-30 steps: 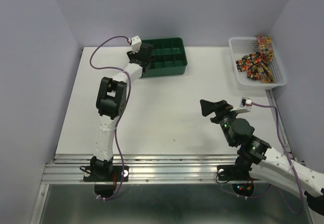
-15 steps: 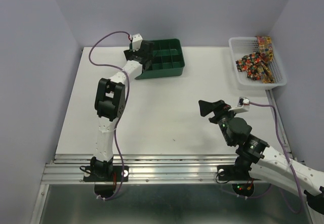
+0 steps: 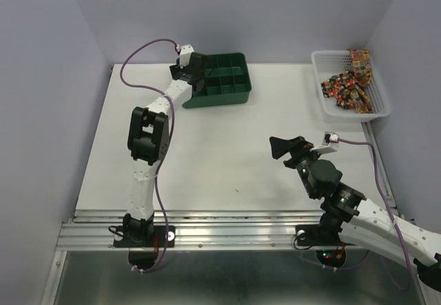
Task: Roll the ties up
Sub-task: Place the rolled tie into the container
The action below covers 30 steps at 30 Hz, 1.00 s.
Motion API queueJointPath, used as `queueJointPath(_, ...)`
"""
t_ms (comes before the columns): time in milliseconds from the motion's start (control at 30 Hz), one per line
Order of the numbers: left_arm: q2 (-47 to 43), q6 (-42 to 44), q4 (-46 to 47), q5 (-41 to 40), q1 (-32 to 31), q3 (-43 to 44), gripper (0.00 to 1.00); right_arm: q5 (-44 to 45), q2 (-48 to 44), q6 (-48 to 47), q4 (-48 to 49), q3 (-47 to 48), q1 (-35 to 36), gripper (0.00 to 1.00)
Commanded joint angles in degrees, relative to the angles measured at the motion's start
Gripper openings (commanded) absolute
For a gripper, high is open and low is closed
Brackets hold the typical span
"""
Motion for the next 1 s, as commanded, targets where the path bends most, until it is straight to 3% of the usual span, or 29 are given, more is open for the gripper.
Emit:
queueJointPath(0,-4.25,1.32,2.21,2.05,0.32,-0.21,0.77,-0.21,0.6,-0.17,3.38,-0.44,-0.31,1.0)
queueJointPath(33,-4.08,1.67,2.57,2.67,0.32,-0.39,0.68,-0.74,0.86,-0.95,3.99,-0.35,-0.31,1.0)
queueJointPath(133,-3.37,1.85,2.93,2.76,0.32,-0.39,0.56,-4.86,3.76,-4.29,6.63,0.79,-0.31,1.0)
queueJointPath(367,-4.07,3.69,4.42,4.25,1.99,-3.54,0.33,-8.91,17.64,-7.63,6.28,7.21,-0.31,1.0)
queueJointPath(533,-6.8,10.01,8.55,5.13,2.25,-7.59,0.33,-7.25,18.45,-9.66,8.48,7.47,-0.4,1.0)
queueJointPath(600,-6.62,13.0,8.64,9.76,2.86,-7.77,0.33,-7.33,18.79,-10.62,9.79,7.3,-0.31,1.0)
queueJointPath(733,-5.57,18.28,8.9,12.86,3.13,-7.95,0.27,-8.04,21.61,-11.42,9.1,8.61,-0.31,1.0)
queueJointPath(967,-3.37,20.84,7.24,9.63,4.71,-6.01,0.26,-7.07,22.93,-12.29,8.92,8.79,-0.31,1.0)
